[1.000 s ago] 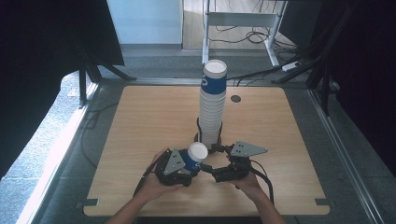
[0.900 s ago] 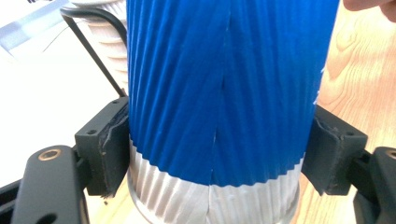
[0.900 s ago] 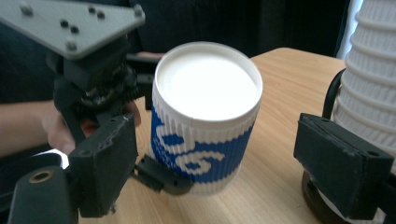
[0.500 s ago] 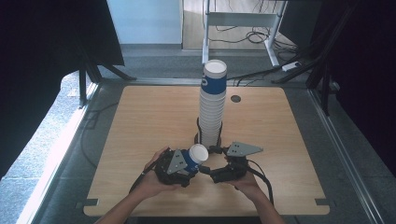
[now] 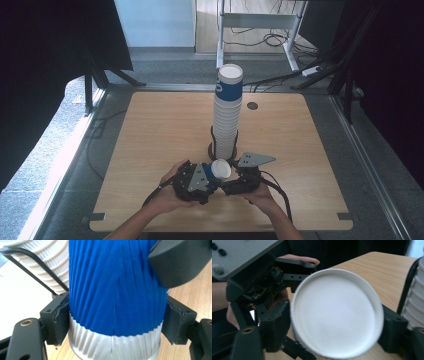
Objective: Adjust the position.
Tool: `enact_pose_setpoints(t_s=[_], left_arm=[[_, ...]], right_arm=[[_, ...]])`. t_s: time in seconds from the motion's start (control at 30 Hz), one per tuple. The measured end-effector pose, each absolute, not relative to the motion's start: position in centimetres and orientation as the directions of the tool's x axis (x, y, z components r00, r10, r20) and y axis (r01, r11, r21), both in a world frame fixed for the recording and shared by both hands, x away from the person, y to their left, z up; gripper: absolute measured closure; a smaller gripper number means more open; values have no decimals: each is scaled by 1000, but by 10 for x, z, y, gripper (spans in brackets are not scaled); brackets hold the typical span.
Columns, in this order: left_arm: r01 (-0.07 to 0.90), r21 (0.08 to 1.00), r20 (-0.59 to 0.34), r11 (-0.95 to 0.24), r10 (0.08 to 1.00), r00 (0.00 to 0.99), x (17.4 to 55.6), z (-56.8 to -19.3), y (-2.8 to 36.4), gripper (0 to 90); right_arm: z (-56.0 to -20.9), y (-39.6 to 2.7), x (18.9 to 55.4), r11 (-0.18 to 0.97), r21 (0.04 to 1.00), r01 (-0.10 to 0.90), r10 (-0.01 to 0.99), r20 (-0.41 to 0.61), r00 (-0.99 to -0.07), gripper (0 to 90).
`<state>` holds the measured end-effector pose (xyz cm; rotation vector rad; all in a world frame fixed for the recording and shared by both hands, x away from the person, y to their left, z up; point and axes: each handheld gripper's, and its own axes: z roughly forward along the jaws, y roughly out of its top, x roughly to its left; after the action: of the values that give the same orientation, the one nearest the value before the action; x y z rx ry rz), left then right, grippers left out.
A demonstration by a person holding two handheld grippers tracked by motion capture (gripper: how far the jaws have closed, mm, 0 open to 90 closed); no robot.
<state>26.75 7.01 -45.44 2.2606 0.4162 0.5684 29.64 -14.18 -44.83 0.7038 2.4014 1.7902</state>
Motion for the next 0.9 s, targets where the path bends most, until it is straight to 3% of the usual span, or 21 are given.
enact_pose_setpoints(t_s=[0.4, 0.5, 0.6, 0.73, 0.9], left_arm=[[147, 756, 240, -638, 479, 844, 271, -457, 68, 147], [176, 771, 212, -612, 507, 835, 271, -458, 68, 43], [201, 800, 174, -565, 539, 824, 271, -461, 70, 5], [245, 851, 80, -465, 576, 813, 270, -469, 75, 0], [318, 905, -99, -283, 586, 804, 273, -484, 80, 0]], right_arm=[[-451, -144, 298, 208, 924, 321, 398, 220, -891, 275], [-450, -147, 299, 189, 926, 326, 403, 229, -886, 276], [-447, -151, 299, 167, 931, 324, 409, 234, -882, 277], [-444, -157, 300, 136, 935, 328, 413, 248, -876, 276], [-441, -163, 301, 110, 939, 326, 422, 253, -871, 276]])
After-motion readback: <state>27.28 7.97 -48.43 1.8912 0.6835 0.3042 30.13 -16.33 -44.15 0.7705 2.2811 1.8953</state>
